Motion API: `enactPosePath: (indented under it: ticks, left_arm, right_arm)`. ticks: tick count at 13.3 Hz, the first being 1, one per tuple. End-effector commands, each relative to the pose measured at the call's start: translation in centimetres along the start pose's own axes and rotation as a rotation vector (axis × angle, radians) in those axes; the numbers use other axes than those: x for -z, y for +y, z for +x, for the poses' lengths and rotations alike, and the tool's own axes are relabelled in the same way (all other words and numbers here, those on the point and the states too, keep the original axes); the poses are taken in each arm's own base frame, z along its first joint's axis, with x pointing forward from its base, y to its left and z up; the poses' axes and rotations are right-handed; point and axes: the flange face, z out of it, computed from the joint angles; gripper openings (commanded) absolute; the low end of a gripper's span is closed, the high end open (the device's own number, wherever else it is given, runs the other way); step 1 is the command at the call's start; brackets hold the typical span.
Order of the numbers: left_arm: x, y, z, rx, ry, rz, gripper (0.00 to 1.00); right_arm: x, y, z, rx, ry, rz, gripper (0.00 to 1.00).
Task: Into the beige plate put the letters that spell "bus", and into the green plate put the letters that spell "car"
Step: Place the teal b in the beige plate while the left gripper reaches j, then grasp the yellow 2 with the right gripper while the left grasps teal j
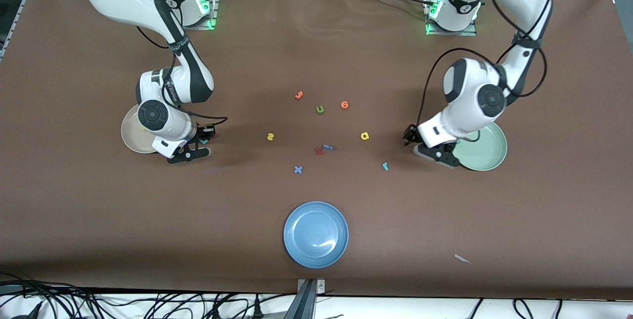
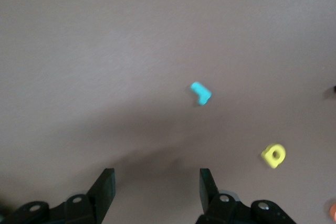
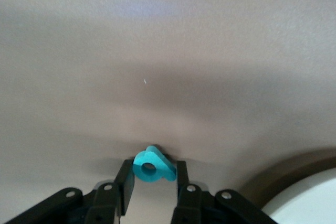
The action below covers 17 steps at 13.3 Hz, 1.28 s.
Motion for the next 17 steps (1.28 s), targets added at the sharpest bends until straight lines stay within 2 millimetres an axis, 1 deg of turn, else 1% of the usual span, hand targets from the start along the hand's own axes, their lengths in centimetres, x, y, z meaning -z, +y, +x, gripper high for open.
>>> enactPosePath:
  ticks: [1, 2, 3, 4, 5, 6, 7, 8, 9, 10, 11, 12, 13, 14, 15, 16, 17]
  left_arm:
    - [-0.7, 1.1, 3.1, 0.04, 0.033, -0.006, 0.73]
    - [-1.5, 1.6, 3.9, 0.047, 0.034, 0.001, 0.73]
    - [-2.1, 1.8, 4.3, 0.067, 0.036, 0.01, 0.73]
    - [-2.8, 2.5, 4.5, 0.084, 0.051, 0.014, 0.73]
    - [-3.4, 2.6, 4.6, 0.099, 0.063, 0.017, 0.73]
    - [-4.1, 3.0, 4.5, 0.098, 0.067, 0.022, 0.73]
    - [-4.9, 3.2, 4.4, 0.093, 0.07, 0.037, 0.73]
    - [-5.8, 4.0, 4.2, 0.09, 0.071, 0.039, 0.73]
    - [-6.6, 4.6, 4.0, 0.113, 0.071, 0.02, 0.73]
    - [-7.2, 4.7, 3.9, 0.129, 0.076, 0.014, 0.73]
    - [-7.4, 4.7, 3.9, 0.129, 0.081, 0.016, 0.73]
    - [-8.0, 5.1, 3.8, 0.123, 0.076, 0.018, 0.73]
    - [-8.0, 5.0, 3.8, 0.123, 0.08, 0.023, 0.72]
    - [-8.1, 5.1, 3.7, 0.118, 0.081, 0.027, 0.7]
    - [-8.2, 5.1, 3.7, 0.116, 0.082, 0.027, 0.67]
    - [-8.3, 4.7, 3.7, 0.12, 0.081, 0.032, 0.61]
    - [-8.3, 4.6, 3.7, 0.119, 0.082, 0.034, 0.55]
  right_arm:
    - [2.3, 0.0, 0.5, 0.009, -0.018, 0.011, 0.36]
    - [3.6, 0.4, 0.6, 0.007, -0.028, 0.009, 0.36]
    - [4.5, 1.1, 0.4, -0.001, -0.056, 0.004, 0.36]
    - [5.5, 2.3, -0.2, -0.019, -0.086, 0.002, 0.36]
    - [6.2, 3.7, -0.7, -0.022, -0.104, 0.001, 0.36]
    - [6.5, 5.7, -1.4, -0.021, -0.131, 0.0, 0.36]
    - [6.4, 7.9, -1.9, -0.016, -0.154, 0.001, 0.36]
    - [6.0, 10.2, -2.7, -0.01, -0.174, 0.0, 0.37]
    - [5.1, 11.7, -3.7, -0.014, -0.198, 0.003, 0.37]
    - [4.6, 12.9, -4.3, -0.016, -0.209, 0.004, 0.38]
    - [3.6, 13.6, -5.0, -0.014, -0.229, 0.008, 0.41]
    - [2.8, 14.2, -5.5, -0.017, -0.243, 0.009, 0.53]
    - [2.5, 14.3, -5.7, -0.018, -0.251, 0.01, 0.63]
    - [2.5, 14.4, -5.7, -0.019, -0.251, 0.01, 0.8]
    - [3.1, 14.4, -5.6, -0.02, -0.248, 0.014, 0.99]
    - [4.1, 14.0, -5.5, -0.024, -0.244, 0.017, 0.99]
    - [6.0, 13.1, -5.0, -0.024, -0.232, 0.025, 0.99]
